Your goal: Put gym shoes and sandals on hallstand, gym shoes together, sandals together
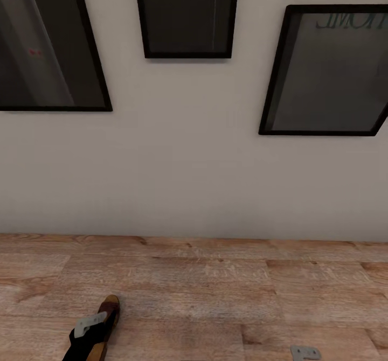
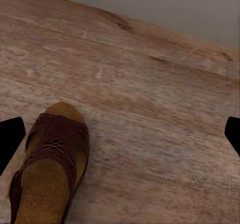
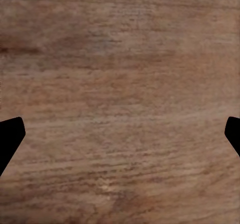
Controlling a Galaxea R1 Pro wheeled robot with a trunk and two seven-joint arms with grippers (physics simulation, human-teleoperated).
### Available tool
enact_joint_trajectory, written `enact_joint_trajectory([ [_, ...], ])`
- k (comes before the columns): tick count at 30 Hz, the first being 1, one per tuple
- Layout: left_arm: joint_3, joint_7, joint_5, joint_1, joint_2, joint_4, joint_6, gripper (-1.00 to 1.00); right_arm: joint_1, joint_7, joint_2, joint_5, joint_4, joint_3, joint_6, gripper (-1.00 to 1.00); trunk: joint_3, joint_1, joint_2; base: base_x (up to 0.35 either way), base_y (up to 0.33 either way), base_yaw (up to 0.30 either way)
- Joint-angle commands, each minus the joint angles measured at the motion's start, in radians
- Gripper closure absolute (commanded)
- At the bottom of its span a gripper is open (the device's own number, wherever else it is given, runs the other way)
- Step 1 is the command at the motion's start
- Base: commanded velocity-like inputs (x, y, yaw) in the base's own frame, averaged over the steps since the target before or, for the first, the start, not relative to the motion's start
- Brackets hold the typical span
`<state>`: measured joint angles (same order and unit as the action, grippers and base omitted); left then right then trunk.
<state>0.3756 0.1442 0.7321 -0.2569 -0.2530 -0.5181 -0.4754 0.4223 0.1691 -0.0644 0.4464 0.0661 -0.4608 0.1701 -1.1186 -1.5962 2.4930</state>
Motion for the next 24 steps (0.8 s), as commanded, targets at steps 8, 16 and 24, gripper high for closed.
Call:
enact_joint_trajectory([
  [8,0.000,0.000,0.000,0.000,-0.024,0.000,0.000,-1.00,0.000,-0.001,0.001,0.000,-0.002,0.000,0.000,-1.00,0.000,0.000,0.000,0.000,0.000,0.000],
  [16,-0.001,0.000,0.000,0.000,-0.040,0.001,0.000,-1.00,0.000,-0.002,0.001,0.000,-0.009,0.000,0.000,-1.00,0.000,0.000,0.000,0.000,0.000,0.000],
  [24,0.000,0.000,0.000,0.000,-0.065,0.001,0.000,-1.00,0.000,-0.002,0.002,0.000,-0.012,0.000,0.000,-1.00,0.000,0.000,0.000,0.051,0.000,0.000],
])
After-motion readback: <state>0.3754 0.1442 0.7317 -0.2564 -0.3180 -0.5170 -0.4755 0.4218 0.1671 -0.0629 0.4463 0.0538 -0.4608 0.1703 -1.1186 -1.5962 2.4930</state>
